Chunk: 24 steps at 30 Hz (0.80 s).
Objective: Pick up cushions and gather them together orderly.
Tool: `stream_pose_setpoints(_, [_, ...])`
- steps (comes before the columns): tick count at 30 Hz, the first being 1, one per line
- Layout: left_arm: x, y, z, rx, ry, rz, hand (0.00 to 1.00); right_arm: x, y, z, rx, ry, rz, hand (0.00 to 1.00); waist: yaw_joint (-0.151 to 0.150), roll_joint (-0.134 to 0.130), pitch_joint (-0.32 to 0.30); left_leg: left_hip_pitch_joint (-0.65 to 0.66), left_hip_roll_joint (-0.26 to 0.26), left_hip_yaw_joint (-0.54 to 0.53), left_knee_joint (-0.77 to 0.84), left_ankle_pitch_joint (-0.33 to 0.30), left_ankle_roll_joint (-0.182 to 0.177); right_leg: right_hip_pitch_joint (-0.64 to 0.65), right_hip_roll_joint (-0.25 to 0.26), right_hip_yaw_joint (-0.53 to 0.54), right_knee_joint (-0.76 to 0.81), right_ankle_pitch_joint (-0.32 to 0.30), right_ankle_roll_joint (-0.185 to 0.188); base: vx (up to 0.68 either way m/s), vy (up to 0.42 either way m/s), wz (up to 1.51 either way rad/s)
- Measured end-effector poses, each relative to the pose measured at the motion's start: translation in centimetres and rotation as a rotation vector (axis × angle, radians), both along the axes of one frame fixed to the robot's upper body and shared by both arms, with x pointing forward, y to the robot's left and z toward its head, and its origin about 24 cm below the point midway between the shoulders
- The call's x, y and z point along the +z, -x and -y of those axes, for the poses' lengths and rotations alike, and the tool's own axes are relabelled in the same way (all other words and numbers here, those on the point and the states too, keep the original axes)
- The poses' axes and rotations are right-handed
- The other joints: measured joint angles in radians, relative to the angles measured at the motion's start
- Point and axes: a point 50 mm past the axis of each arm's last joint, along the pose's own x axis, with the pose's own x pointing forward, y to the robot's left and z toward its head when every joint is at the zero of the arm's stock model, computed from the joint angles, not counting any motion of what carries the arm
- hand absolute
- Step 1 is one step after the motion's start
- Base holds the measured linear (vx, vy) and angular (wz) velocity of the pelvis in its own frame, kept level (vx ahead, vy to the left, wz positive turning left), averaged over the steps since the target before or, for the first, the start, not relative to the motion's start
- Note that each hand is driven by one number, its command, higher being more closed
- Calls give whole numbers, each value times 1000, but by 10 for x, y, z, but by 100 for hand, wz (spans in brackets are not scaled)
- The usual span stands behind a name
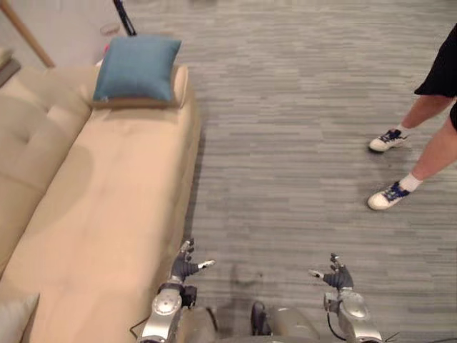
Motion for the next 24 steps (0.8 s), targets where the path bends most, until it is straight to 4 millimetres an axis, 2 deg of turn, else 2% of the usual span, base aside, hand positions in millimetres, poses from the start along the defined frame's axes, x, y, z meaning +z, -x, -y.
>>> stream_pose_setpoints(1, [0, 3, 0, 6, 3, -2, 0, 2, -5, 0, 1, -1, 8, 0, 11, 3, 2, -24, -28, -21, -75, 3, -6, 15, 0, 24, -20, 1, 1, 279, 123, -81])
stream_pose_setpoints(2, [0, 6, 0, 13, 3, -2, 0, 4, -12, -2, 8, -4, 19, 0, 27, 7, 3, -42, -62, -46, -198, 21, -35, 33, 0, 57, -46, 1, 1, 344, 167, -90])
stream_pose_setpoints(3, [0, 8, 0, 21, 4, -4, 0, 7, -21, -4, 23, -2, 36, 0, 56, 17, 1, -51, -94, -61, -400, 63, -90, 69, 2, 91, -92, 2, 22, 460, 218, -93])
stream_pose_setpoints(4, [0, 7, 1, 26, 9, 2, 0, 9, -26, -5, 24, -3, 45, 0, 71, 27, -5, -50, -102, -59, -520, 123, -63, 102, 10, 113, -121, -3, 52, 427, 202, -75])
stream_pose_setpoints(5, [1, 6, 2, 29, 11, 4, 0, 10, -27, -6, 25, -7, 49, 0, 81, 23, -7, -46, -103, -64, -516, 166, -13, 114, 9, 126, -121, -17, 66, 551, 238, -55])
stream_pose_setpoints(6, [1, 6, 0, 33, 8, 8, 0, 9, -29, -11, 33, -17, 52, 0, 87, -6, -30, -44, -130, -53, -497, 195, 64, 117, -19, 146, -87, -64, 98, 634, 227, -35])
stream_pose_setpoints(7, [1, 5, 1, 37, 12, 7, 0, 8, -28, -13, 37, -20, 47, 0, 86, -39, -36, -37, -149, -28, -488, 166, 95, 88, -42, 143, 5, -96, 148, 778, 245, -26])
stream_pose_setpoints(8, [2, 3, 4, 31, 17, 12, 0, 9, -31, -13, 35, -20, 47, 0, 82, -49, -34, -19, -161, -24, -475, 135, 111, 35, -62, 132, 152, -94, 207, 642, 175, -7])
stream_pose_setpoints(9, [2, 3, 5, 25, 19, 12, 0, 8, -30, -13, 30, -22, 43, 0, 78, -51, -33, 0, -165, -20, -468, 122, 120, 11, -71, 123, 233, -80, 253, 626, 180, 2])
stream_pose_setpoints(10, [1, 4, 5, 18, 16, 7, 0, 3, -24, -13, 18, -28, 19, 0, 63, -57, -30, 67, -179, -23, -459, 82, 131, -38, -93, 97, 438, 1, 369, 498, 143, 9])
stream_pose_setpoints(11, [1, 3, 4, 9, 9, 6, 0, 0, -19, -13, 11, -34, 4, 0, 56, -59, -26, 126, -190, -27, -458, 58, 140, -72, -127, 67, 583, 50, 384, 768, 182, 12])
stream_pose_setpoints(12, [1, 3, 4, 4, 3, 0, 0, -4, -11, -12, 18, -22, -20, 0, 55, -54, -27, 218, -200, -34, -472, 27, 152, -115, -185, -17, 742, 17, 269, 744, 130, 10])
stream_pose_setpoints(13, [2, 1, 2, 10, 0, 7, 0, -5, -9, -12, 28, -12, -28, 0, 53, -49, -30, 279, -201, -40, -504, 22, 157, -157, -218, -71, 777, -7, 225, 617, 98, 3])
stream_pose_setpoints(14, [4, -3, 2, 11, -2, 18, 0, -5, -10, -12, 33, -8, -28, 0, 51, -47, -31, 309, -200, -50, -529, 22, 157, -187, -229, -98, 774, -19, 206, 582, 38, 4])
stream_pose_setpoints(15, [8, -9, 2, 16, -8, 38, 0, -4, -11, -12, 35, -5, -22, 0, 47, -33, -30, 364, -195, -91, -587, 22, 157, -255, -239, -154, 710, -42, 172, 580, 6, 18])
stream_pose_setpoints(17, [11, -15, 2, 21, 2, 57, 0, -1, -16, -10, 38, 2, -9, 0, 29, -14, -19, 419, -177, -119, -644, 22, 157, -324, -220, -181, 496, -45, 165, 644, -16, 33])
stream_pose_setpoints(18, [12, -18, 2, 27, 8, 59, 0, 0, -15, -6, 37, 11, -12, 0, 19, 6, -7, 470, -156, -127, -672, 21, 152, -341, -183, -161, 235, 4, 181, 486, -42, 34])
stream_pose_setpoints(19, [12, -19, 1, 32, 10, 59, 0, 0, -14, -5, 34, 15, -16, 0, 14, 10, -4, 488, -149, -132, -674, 17, 142, -340, -171, -153, 131, 45, 189, 622, -82, 51])
stream_pose_setpoints(20, [11, -18, -1, 47, 9, 58, 0, -2, -11, -3, 27, 17, -27, 0, 3, 7, -4, 526, -140, -146, -673, -1, 87, -323, -151, -130, -98, 166, 197, 638, -123, 53])
stream_pose_setpoints(21, [11, -17, -6, 69, 7, 56, 0, -5, -6, -3, 21, 14, -50, 0, 5, -16, -16, 572, -142, -158, -660, -42, 22, -325, -147, -103, -227, 271, 209, 662, -146, 54])
stream_pose_setpoints(22, [10, -16, -7, 73, 3, 51, 0, -6, -3, -3, 20, 13, -58, 0, 5, -26, -22, 591, -143, -171, -648, -60, -1, -326, -146, -89, -230, 308, 190, 885, -233, 63])
stream_pose_setpoints(23, [5, -12, -5, 87, 8, 23, 0, -7, 0, 0, 16, 19, -70, 0, 0, 0, -37, 595, -113, -204, -577, -79, -25, -344, -140, -75, -120, 437, 137, 908, -244, 56])
stream_pose_setpoints(24, [3, -14, 3, 81, 29, 18, 0, -7, 1, 5, 8, 30, -73, 0, -1, 44, -48, 531, -73, -208, -426, -38, -71, -349, -120, -116, -36, 352, 122, 763, -204, 53])
